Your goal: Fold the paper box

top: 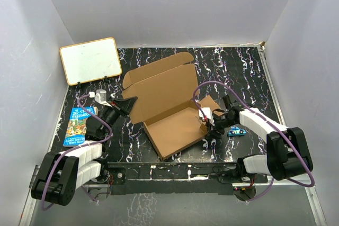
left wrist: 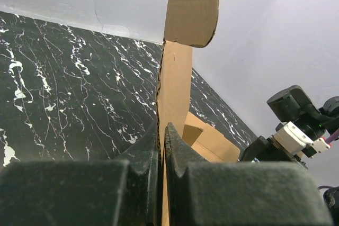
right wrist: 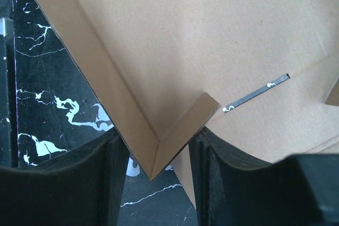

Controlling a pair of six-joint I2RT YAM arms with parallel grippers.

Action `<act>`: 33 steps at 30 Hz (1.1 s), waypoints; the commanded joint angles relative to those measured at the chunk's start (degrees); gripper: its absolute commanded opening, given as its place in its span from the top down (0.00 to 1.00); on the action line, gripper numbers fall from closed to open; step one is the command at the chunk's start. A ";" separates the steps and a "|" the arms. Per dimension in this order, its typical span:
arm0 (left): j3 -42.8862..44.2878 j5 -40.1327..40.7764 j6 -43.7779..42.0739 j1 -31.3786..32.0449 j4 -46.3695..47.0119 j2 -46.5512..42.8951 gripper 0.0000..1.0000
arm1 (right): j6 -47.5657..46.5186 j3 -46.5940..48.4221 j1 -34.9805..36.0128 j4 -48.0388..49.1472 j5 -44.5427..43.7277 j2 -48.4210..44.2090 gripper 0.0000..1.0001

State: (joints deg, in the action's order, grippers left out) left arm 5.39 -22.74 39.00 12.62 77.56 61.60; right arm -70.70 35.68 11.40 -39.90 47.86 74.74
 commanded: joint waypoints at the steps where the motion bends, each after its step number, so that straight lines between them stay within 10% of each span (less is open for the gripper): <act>1: -0.36 -0.99 -0.73 0.39 2.42 -0.29 1.00 | -2.28 -0.33 1.84 1.10 -1.22 -0.57 0.52; 12: 0.39 -1.64 -2.18 0.39 2.24 1.35 1.00 | -5.83 -0.57 3.00 -1.90 -2.18 -1.90 0.91; 17: 0.99 -2.79 -3.05 0.41 2.40 1.69 1.00 | -5.24 0.06 3.16 -1.99 -1.81 -1.51 0.92; 22: 1.74 -4.24 -5.26 0.39 2.01 1.05 1.00 | -1.46 2.73 0.85 -2.84 -1.00 -3.00 0.48; 33: 2.27 -6.69 -9.52 0.39 2.91 0.95 1.00 | 6.76 9.38 -18.55 -4.39 11.79 -8.00 0.29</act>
State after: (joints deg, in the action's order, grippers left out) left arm 5.65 -26.83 32.10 12.84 78.24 63.42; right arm -70.28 40.80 -2.59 -46.96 52.05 66.87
